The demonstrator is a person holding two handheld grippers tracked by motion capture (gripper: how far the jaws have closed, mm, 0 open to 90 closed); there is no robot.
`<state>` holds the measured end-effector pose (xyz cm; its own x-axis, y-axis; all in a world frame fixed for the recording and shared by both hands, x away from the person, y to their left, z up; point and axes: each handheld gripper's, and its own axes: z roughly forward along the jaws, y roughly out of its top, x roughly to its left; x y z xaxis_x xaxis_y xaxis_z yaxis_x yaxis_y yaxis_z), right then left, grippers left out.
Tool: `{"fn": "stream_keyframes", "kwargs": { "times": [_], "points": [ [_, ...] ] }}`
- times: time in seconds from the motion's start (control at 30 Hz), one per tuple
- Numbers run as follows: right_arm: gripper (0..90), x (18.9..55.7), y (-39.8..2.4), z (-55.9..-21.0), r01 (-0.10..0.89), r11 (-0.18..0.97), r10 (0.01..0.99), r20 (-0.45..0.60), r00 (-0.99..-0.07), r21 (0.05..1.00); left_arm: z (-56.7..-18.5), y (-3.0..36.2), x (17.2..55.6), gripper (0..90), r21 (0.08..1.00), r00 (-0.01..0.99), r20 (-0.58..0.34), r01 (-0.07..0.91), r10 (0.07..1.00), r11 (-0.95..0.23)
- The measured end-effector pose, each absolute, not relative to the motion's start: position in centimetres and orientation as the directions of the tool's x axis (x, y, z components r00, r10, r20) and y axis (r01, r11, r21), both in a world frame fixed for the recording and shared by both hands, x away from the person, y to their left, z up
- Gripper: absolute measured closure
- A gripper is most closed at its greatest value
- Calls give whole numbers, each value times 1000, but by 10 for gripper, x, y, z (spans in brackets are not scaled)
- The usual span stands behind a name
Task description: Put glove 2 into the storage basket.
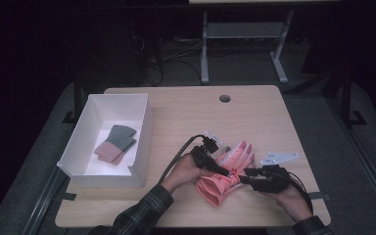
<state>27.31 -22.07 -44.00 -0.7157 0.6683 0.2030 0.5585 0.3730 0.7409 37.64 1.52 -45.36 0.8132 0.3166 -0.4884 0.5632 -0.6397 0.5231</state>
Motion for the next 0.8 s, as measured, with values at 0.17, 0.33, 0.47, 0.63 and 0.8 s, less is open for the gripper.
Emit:
{"fn": "stream_keyframes", "kwargs": {
  "times": [0.17, 0.33, 0.47, 0.63, 0.8],
  "points": [
    [308, 268, -232, -441, 590, 348, 706, 210, -677, 729, -444, 18, 373, 643, 540, 818, -480, 561, 318, -627],
    [176, 266, -234, -442, 579, 352, 719, 184, -671, 735, -432, 26, 375, 643, 555, 817, -475, 566, 326, -609],
    [152, 265, -232, -444, 577, 365, 721, 170, -671, 730, -418, 34, 377, 643, 574, 831, -444, 552, 336, -605],
    [140, 266, -230, -449, 581, 380, 722, 162, -673, 720, -398, 42, 377, 643, 600, 839, -412, 543, 355, -588],
    [139, 267, -228, -452, 581, 389, 726, 150, -671, 715, -381, 47, 375, 642, 612, 840, -387, 542, 379, -576]
  ]
}}
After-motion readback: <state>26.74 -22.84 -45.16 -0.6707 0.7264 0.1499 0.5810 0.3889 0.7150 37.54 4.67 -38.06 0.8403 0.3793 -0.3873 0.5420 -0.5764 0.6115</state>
